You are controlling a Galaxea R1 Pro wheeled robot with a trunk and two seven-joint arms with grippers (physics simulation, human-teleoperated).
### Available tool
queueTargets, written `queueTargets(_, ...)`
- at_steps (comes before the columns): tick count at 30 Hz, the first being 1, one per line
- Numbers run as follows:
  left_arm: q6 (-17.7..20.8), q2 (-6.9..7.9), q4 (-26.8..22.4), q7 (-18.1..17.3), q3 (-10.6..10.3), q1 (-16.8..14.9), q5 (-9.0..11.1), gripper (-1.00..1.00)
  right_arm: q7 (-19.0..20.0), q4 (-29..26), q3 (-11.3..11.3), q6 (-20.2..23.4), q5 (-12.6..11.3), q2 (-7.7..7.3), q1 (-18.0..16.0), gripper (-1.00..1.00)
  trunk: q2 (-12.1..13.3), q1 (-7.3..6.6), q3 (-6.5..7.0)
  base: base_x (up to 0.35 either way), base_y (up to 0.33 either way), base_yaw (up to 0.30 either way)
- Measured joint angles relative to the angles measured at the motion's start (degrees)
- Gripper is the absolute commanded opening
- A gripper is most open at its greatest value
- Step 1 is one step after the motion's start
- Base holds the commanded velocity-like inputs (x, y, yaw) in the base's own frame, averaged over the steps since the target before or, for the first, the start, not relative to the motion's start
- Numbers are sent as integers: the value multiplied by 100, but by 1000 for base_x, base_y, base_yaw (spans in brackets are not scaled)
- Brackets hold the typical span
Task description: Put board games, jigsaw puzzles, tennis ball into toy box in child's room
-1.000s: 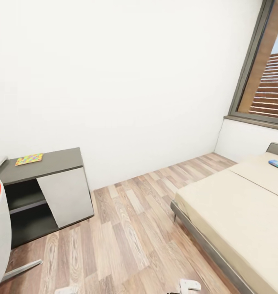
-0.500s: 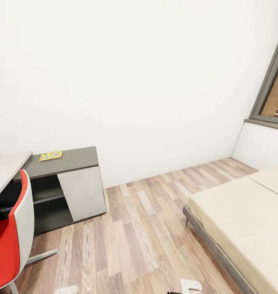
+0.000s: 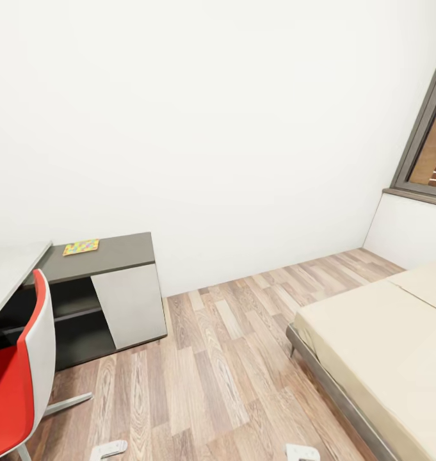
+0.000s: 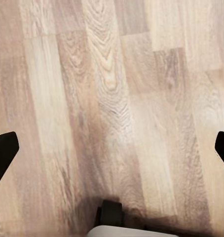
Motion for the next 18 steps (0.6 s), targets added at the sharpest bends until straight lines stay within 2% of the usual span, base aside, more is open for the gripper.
queueTargets(5,-159,2,252,-12,-4,-19,-3,100,-7,-3,24,-2,5,40,6,100,201,-110,90,0,0,0)
queueTargets(18,-352,4,349,-8,-9,-22,-4,100,-5,0,7,-16,1,32,9,100,722,-396,323,0,0,0)
